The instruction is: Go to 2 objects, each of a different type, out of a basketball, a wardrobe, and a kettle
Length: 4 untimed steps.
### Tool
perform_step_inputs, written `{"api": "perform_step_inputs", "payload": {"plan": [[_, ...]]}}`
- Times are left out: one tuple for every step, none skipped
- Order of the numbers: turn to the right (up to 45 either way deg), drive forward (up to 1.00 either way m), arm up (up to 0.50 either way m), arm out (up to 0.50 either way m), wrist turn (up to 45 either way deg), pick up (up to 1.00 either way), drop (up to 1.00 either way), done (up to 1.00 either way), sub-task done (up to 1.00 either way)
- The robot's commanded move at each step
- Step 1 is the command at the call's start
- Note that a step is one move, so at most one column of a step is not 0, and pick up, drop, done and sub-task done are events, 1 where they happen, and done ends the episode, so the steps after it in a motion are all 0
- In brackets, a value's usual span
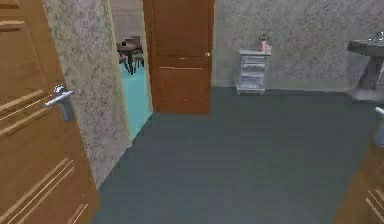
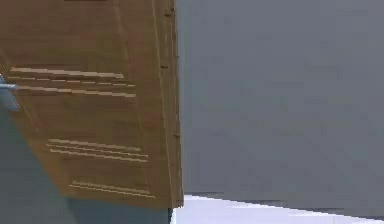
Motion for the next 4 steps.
{"api": "perform_step_inputs", "payload": {"plan": [[0.0,1.00,0.00,0.00,0.0,0.00,0.00,0.00,0.00],[0.0,1.00,0.00,0.00,0.0,0.00,0.00,0.00,0.00],[12.0,0.00,0.00,0.00,0.0,0.00,0.00,0.00,0.00],[0.0,0.10,0.00,0.00,0.0,0.00,0.00,0.00,0.00]]}}
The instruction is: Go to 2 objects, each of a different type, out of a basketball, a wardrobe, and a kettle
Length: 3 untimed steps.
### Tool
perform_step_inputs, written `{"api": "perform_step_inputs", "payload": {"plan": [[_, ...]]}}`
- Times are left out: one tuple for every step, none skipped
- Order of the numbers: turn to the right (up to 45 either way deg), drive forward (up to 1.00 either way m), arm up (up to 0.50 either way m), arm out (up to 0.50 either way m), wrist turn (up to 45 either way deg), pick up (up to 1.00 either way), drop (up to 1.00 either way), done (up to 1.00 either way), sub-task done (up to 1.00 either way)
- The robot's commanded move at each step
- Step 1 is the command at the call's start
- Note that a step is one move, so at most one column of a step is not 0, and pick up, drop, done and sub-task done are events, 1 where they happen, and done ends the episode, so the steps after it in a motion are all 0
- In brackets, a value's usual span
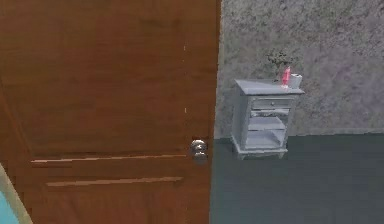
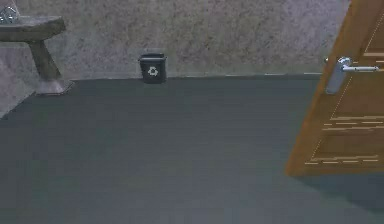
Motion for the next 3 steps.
{"api": "perform_step_inputs", "payload": {"plan": [[-45.0,0.00,0.00,0.00,0.0,0.00,0.00,0.00,0.00],[-24.0,0.00,0.00,0.00,0.0,0.00,0.00,0.00,0.00],[-3.0,0.00,0.00,0.00,0.0,0.00,0.00,0.00,0.00]]}}
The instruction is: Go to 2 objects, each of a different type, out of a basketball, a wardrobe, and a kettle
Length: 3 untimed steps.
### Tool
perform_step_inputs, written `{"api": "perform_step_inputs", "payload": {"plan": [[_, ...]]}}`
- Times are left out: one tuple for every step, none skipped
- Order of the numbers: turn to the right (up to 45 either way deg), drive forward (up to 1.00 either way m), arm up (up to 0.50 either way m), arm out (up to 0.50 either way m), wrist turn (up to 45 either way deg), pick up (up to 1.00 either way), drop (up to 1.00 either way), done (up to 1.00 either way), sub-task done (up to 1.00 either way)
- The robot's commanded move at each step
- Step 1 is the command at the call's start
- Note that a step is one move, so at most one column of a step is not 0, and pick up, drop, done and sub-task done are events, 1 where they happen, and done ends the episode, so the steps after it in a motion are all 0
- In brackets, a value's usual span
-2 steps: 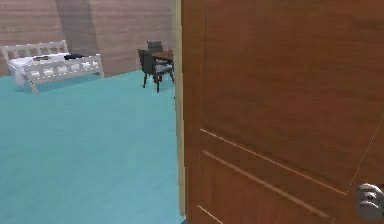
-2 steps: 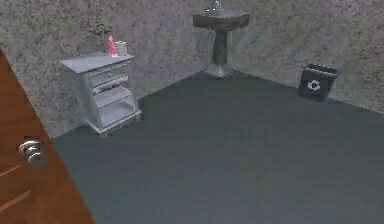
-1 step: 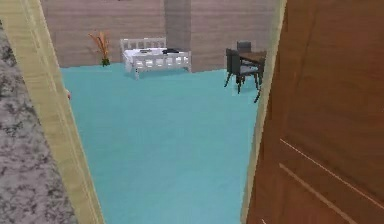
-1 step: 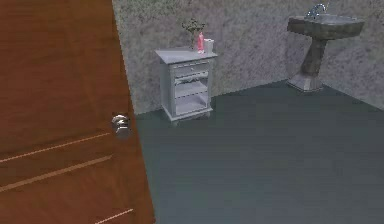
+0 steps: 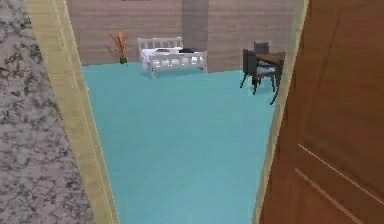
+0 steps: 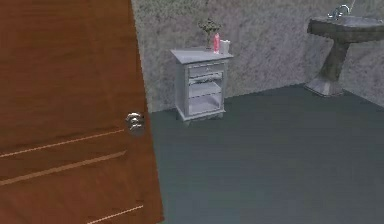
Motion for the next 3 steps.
{"api": "perform_step_inputs", "payload": {"plan": [[0.0,0.60,0.00,0.00,0.0,0.00,0.00,0.00,0.00],[-36.0,0.00,0.00,0.00,0.0,0.00,0.00,0.00,0.00],[0.0,0.60,0.00,0.00,0.0,0.00,0.00,0.00,0.00]]}}
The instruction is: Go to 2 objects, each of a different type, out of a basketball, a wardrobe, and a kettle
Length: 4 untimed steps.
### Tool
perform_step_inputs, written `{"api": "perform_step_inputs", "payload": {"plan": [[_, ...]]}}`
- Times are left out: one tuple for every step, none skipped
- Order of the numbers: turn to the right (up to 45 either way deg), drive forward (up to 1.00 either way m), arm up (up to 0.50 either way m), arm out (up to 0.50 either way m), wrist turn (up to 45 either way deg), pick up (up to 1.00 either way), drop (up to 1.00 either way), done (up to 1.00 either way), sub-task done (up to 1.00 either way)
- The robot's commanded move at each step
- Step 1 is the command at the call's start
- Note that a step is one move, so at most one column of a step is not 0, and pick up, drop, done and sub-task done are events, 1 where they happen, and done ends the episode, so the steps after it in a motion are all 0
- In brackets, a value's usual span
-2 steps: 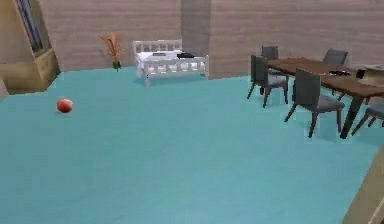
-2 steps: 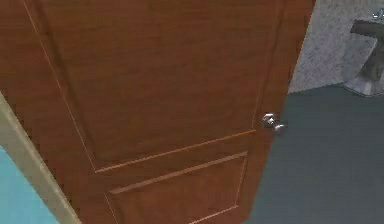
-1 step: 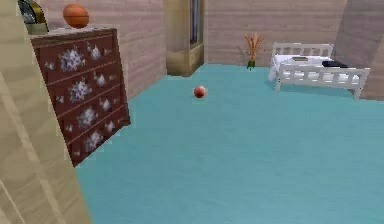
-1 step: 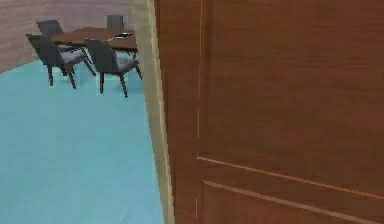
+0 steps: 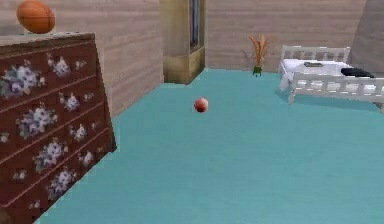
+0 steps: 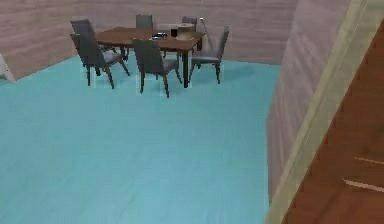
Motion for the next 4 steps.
{"api": "perform_step_inputs", "payload": {"plan": [[-30.0,0.00,0.00,0.00,0.0,0.00,0.00,0.00,0.00],[0.0,1.00,0.00,0.00,0.0,0.00,0.00,0.00,0.00],[-12.0,0.00,0.00,0.00,0.0,0.00,0.00,0.00,0.00],[0.0,0.15,0.00,0.00,0.0,0.00,0.00,0.00,0.00]]}}
